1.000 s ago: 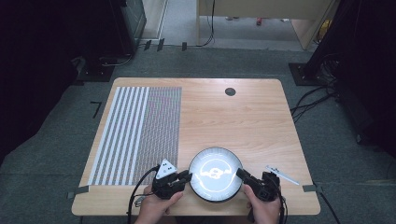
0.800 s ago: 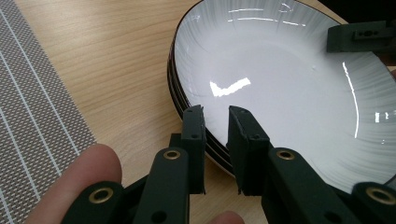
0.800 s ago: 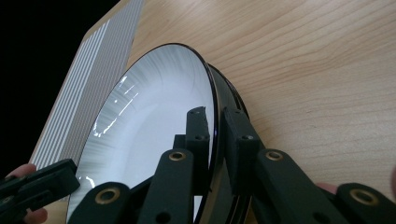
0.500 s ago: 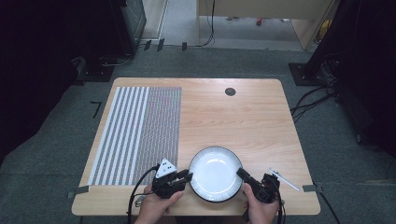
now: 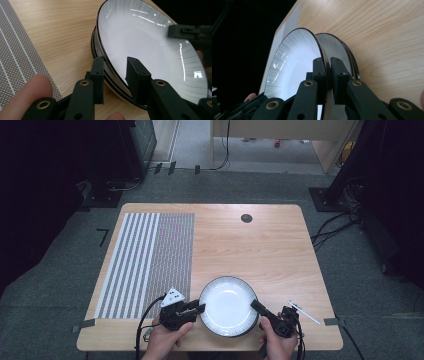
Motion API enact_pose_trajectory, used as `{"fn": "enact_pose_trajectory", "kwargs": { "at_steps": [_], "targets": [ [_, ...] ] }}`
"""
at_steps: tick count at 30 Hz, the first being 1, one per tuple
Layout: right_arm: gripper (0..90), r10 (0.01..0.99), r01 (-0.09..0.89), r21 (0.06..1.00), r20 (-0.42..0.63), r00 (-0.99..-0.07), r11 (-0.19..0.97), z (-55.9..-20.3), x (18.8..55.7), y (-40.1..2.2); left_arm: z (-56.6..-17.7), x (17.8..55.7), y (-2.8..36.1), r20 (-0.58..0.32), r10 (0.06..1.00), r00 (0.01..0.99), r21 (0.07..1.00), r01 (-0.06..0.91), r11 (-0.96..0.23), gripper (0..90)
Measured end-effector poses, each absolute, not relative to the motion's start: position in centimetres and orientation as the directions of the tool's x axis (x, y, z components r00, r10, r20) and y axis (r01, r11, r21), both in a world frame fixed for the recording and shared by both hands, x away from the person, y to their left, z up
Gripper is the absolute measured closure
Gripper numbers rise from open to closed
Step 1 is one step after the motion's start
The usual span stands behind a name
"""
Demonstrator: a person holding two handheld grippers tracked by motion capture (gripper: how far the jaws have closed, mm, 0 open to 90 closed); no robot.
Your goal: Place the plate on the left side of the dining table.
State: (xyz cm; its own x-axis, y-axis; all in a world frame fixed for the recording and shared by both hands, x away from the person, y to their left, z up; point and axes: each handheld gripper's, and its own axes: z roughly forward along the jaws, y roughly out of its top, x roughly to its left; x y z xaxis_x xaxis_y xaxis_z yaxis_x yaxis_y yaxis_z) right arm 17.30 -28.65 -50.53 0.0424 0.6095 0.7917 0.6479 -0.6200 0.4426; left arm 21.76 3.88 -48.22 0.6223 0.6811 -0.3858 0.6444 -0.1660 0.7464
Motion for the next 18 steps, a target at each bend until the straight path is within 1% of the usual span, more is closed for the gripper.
{"fn": "enact_pose_trajectory", "kwargs": {
  "at_steps": [4,7,14,18],
  "targets": [
    [83.3,0.588,0.649,0.439,0.809,0.015,-0.621,-50.3,17.3,-28.4,-47.7,22.1,4.7,-0.458,0.666,0.589,0.726,0.680,-0.101,71.5],
    [83.3,0.581,0.652,0.441,0.814,-0.002,-0.617,-50.1,17.2,-28.1,-47.3,22.3,5.2,-0.487,0.663,0.568,0.712,0.698,-0.076,73.5],
    [83.2,0.566,0.657,0.445,0.824,-0.034,-0.608,-49.7,17.1,-27.7,-46.9,22.5,5.9,-0.529,0.626,0.573,0.698,0.713,-0.064,71.6],
    [83.1,0.584,0.655,0.472,0.810,-0.058,-0.590,-49.0,16.9,-27.0,-46.5,22.5,6.3,-0.502,0.649,0.571,0.706,0.705,-0.074,74.1]
  ]
}}
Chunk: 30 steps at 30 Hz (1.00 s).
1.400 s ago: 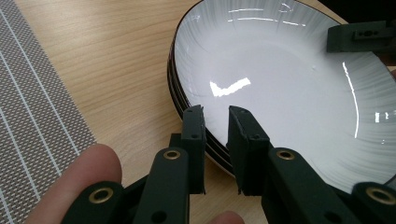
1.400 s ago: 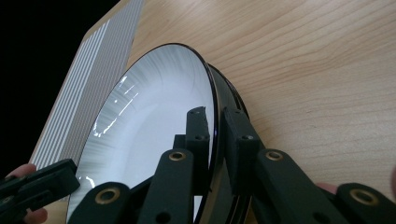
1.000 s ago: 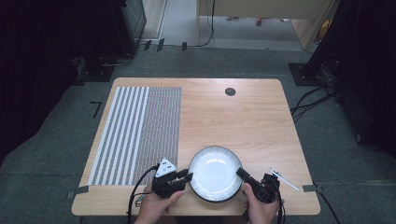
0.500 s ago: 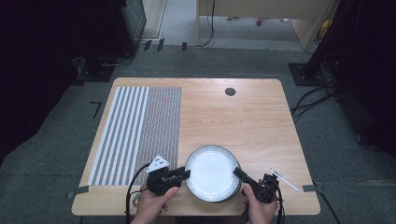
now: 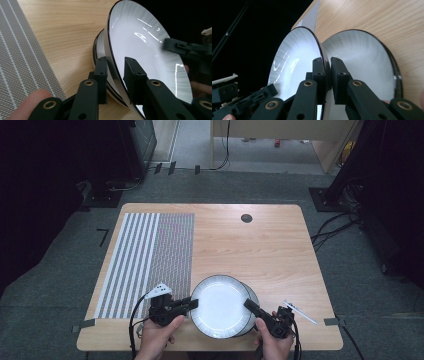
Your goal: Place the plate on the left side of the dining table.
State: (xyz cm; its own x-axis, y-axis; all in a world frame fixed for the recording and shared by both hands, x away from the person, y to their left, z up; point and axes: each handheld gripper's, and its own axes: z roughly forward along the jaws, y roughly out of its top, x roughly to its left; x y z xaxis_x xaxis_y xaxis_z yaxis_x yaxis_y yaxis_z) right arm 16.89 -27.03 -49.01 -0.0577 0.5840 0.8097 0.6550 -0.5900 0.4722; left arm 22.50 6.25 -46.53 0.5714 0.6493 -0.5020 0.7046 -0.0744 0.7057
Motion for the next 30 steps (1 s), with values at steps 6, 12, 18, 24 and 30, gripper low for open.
{"fn": "enact_pose_trajectory", "kwargs": {
  "at_steps": [6,12,18,24,30],
  "targets": [
    [82.9,0.595,0.651,0.490,0.800,-0.072,-0.580,-48.3,17.0,-26.1,-45.9,22.7,6.9,-0.488,0.666,0.564,0.700,0.709,-0.087,76.2],
    [82.9,0.600,0.666,0.482,0.798,-0.065,-0.569,-47.4,17.7,-24.8,-45.0,23.0,8.2,-0.491,0.693,0.528,0.684,0.726,-0.068,77.7],
    [82.9,0.618,0.659,0.516,0.780,-0.098,-0.547,-45.9,18.8,-22.4,-43.7,23.4,10.5,-0.473,0.725,0.501,0.700,0.713,-0.036,79.4],
    [82.9,0.622,0.680,0.517,0.775,-0.115,-0.519,-44.8,20.6,-19.8,-43.0,24.1,12.9,-0.486,0.739,0.467,0.692,0.722,-0.001,79.9],
    [82.9,0.616,0.701,0.505,0.779,-0.118,-0.504,-44.5,22.1,-17.6,-42.7,24.8,15.3,-0.507,0.752,0.423,0.681,0.731,0.048,80.6]
  ]
}}
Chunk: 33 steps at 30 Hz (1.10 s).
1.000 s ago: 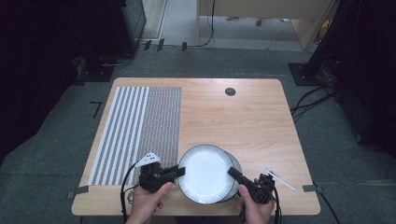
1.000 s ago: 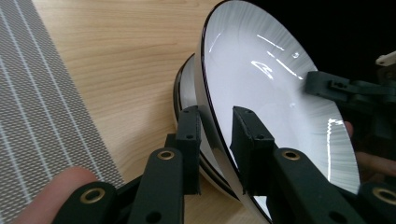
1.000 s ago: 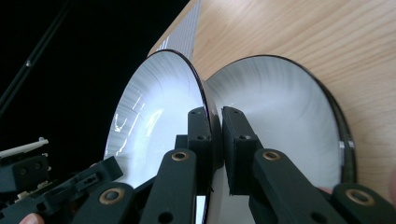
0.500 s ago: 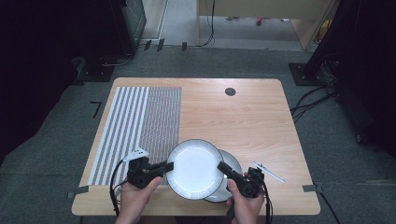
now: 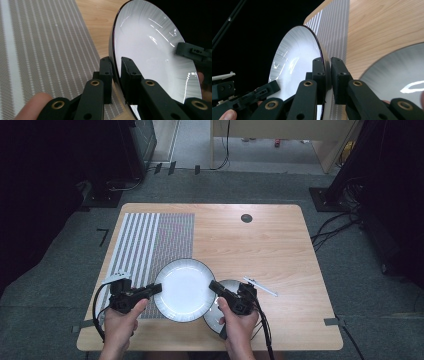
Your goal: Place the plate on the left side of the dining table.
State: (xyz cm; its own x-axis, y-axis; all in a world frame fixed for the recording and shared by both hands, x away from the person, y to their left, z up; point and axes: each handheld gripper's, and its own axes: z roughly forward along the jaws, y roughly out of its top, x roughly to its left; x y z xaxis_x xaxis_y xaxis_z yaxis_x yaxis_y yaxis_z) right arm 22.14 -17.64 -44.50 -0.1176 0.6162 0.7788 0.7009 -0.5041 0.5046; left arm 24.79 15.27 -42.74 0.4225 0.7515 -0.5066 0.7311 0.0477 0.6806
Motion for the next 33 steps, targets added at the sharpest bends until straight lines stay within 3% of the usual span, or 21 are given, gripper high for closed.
{"fn": "enact_pose_trajectory", "kwargs": {
  "at_steps": [22,33],
  "targets": [
    [82.3,0.593,0.750,0.454,0.799,-0.104,-0.481,-42.5,29.6,-10.6,-40.4,30.2,21.7,-0.490,0.806,0.333,0.667,0.738,0.100,82.1],
    [81.7,0.602,0.789,0.412,0.796,-0.069,-0.455,-43.2,35.3,-7.5,-42.5,34.4,24.6,-0.534,0.808,0.249,0.611,0.774,0.165,82.3]
  ]
}}
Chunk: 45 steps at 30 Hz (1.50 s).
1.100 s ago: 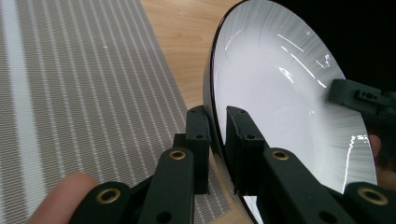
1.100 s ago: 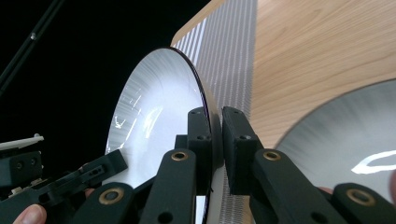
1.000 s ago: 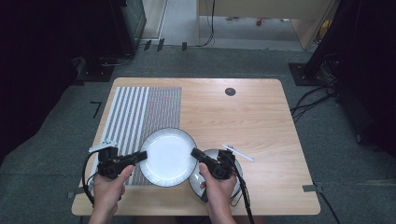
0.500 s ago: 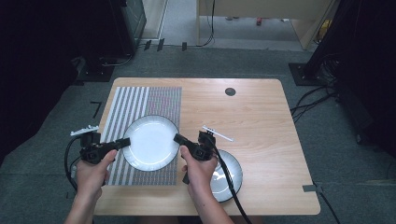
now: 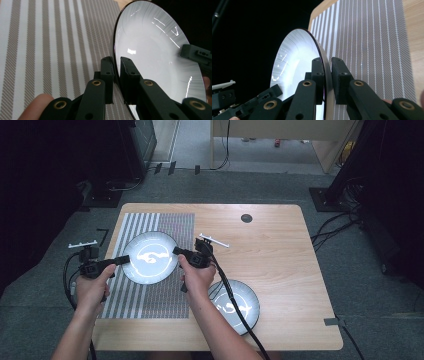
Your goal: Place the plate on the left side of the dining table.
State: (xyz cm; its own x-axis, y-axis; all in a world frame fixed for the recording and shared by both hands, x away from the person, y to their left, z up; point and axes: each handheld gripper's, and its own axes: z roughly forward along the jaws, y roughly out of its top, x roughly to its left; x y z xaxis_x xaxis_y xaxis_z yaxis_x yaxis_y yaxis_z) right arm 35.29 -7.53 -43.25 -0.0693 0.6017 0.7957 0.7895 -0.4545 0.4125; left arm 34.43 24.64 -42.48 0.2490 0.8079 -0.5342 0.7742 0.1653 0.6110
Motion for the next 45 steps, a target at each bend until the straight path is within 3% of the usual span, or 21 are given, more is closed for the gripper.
{"fn": "enact_pose_trajectory", "kwargs": {
  "at_steps": [19,29,45],
  "targets": [
    [82.1,0.648,0.818,0.343,0.760,0.047,-0.462,-49.0,42.0,-5.8,-47.9,41.2,25.1,-0.544,0.827,0.145,0.528,0.825,0.203,84.1],
    [81.9,0.671,0.822,0.337,0.738,0.072,-0.459,-51.0,42.9,-5.4,-50.2,42.3,25.0,-0.543,0.833,0.108,0.491,0.846,0.210,83.8],
    [81.5,0.639,0.828,0.306,0.765,0.081,-0.471,-51.8,43.1,-5.1,-49.6,42.5,25.1,-0.535,0.843,0.058,0.513,0.815,0.270,85.4]
  ]
}}
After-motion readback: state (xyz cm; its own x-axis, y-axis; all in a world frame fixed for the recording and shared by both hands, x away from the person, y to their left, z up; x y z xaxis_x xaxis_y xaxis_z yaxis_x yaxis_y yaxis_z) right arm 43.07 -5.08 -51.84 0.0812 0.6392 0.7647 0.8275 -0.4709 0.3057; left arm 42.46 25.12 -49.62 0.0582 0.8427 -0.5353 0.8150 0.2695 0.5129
